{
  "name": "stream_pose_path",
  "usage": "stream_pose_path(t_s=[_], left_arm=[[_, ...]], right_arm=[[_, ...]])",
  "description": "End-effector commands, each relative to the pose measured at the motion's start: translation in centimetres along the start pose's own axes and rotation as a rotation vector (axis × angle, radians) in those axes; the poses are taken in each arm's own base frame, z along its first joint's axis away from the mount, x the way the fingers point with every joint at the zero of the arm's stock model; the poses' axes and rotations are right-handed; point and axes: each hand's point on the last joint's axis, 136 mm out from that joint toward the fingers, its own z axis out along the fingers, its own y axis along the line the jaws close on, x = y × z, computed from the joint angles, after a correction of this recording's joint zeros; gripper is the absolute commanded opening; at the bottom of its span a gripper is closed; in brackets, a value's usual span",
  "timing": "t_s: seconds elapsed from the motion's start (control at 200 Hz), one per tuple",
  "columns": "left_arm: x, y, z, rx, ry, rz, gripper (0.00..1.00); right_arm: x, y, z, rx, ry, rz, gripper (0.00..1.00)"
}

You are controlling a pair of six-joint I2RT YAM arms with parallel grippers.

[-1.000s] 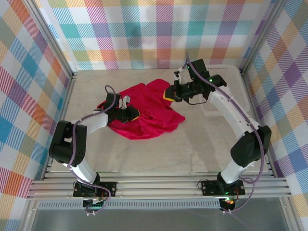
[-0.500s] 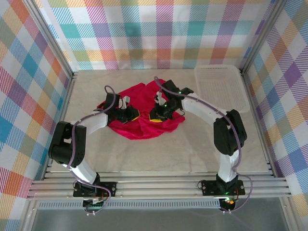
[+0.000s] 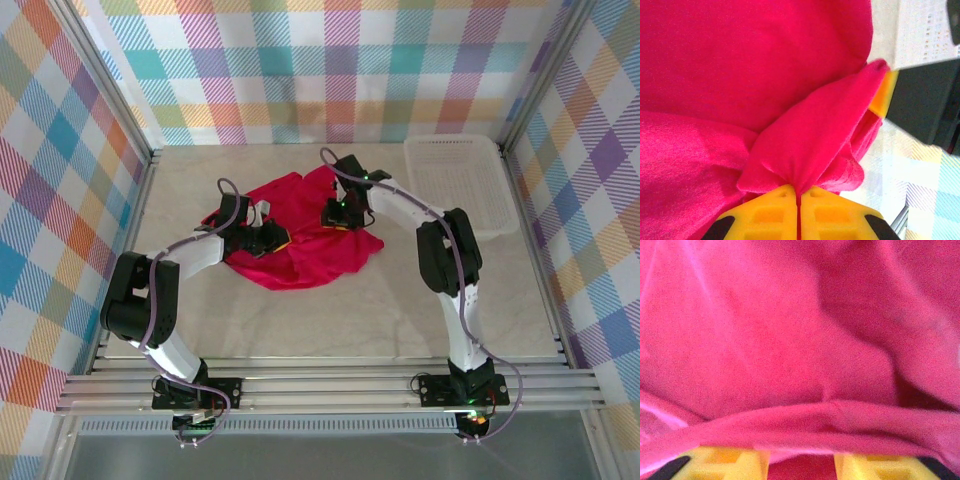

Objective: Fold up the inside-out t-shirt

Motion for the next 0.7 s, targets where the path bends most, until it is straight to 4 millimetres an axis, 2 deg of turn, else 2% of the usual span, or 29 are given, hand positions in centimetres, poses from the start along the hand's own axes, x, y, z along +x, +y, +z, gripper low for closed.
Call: stream_pose_path(t_s=[0.0, 0.08, 0.21, 0.26, 0.33, 0.4, 0.49, 0.63, 0.695], left_arm=[[-0.1, -0.1, -0.2, 0.011, -0.002, -0.002, 0.03], [-0.2, 0.0, 0.0, 0.012, 0.0, -0.007, 0.03], [-0.1, 0.2, 0.2, 0.014, 0.006, -0.011, 0.03], [-0.1, 0.2, 0.3, 0.015, 0.008, -0.013, 0.03], [-0.1, 0.2, 0.4, 0.017, 0.009, -0.015, 0.03], [-0.2, 0.1, 0.4, 0.021, 0.007, -0.015, 0.03], [-0.2, 0.0, 0.3, 0.025, 0.007, -0.015, 0.03], [-0.1, -0.2, 0.0, 0.023, 0.004, -0.013, 0.03], [-0.1, -0.2, -0.1, 0.025, 0.002, -0.011, 0.02]], right_arm=[[-1.0, 0.0, -0.9, 0.048, -0.05, -0.049, 0.39], [0.1, 0.3, -1.3, 0.022, -0.03, -0.037, 0.4], [2.5, 1.6, -3.5, -0.021, -0.036, -0.061, 0.42], [3.4, 2.4, -4.2, -0.052, -0.043, -0.079, 0.4], [4.6, 3.3, -4.3, -0.098, -0.039, -0.088, 0.31], [4.9, 3.7, -3.8, -0.128, -0.032, -0.092, 0.23], [4.7, 4.1, -2.5, -0.152, -0.016, -0.094, 0.21], [4.0, 4.2, 0.3, -0.153, 0.017, -0.104, 0.21], [3.9, 4.1, 1.6, -0.15, 0.031, -0.101, 0.25]])
